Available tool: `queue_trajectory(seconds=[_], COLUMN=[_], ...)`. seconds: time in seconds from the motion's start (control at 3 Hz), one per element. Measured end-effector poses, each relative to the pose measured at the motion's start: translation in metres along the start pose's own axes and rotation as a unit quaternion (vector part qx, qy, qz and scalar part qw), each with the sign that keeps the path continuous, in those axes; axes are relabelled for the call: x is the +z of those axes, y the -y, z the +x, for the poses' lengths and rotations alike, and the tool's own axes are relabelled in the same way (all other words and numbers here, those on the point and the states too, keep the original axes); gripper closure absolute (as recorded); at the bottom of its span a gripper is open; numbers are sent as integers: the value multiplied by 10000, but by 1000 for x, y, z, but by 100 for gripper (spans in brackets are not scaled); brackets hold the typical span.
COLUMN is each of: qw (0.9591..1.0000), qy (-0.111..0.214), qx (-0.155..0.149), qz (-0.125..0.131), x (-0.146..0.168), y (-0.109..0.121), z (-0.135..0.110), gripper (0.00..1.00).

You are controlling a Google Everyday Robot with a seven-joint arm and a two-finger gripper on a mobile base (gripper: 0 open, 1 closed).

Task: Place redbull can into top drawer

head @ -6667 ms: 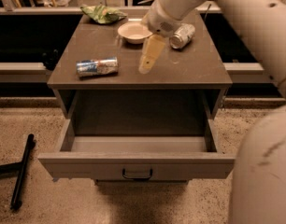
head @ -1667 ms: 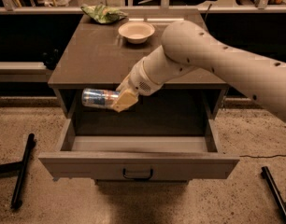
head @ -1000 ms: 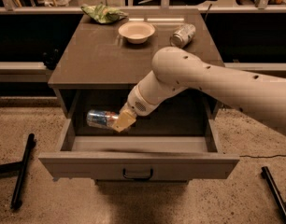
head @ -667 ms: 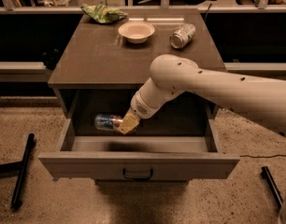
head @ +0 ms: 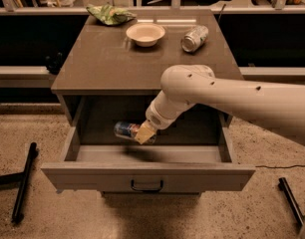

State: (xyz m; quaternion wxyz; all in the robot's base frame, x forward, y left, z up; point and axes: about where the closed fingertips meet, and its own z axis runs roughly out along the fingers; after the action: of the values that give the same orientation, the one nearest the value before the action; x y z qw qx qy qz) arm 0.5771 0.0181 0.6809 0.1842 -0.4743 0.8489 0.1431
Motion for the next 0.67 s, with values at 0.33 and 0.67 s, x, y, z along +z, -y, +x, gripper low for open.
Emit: queue_trajectory(seconds=[0.33, 0.67], qw=[9980, 9957], qy=[-7, 43], qx=[446, 640], qz=[446, 665], x=[-8, -11], y=[11, 21], z=[10, 12], gripper=[44, 20])
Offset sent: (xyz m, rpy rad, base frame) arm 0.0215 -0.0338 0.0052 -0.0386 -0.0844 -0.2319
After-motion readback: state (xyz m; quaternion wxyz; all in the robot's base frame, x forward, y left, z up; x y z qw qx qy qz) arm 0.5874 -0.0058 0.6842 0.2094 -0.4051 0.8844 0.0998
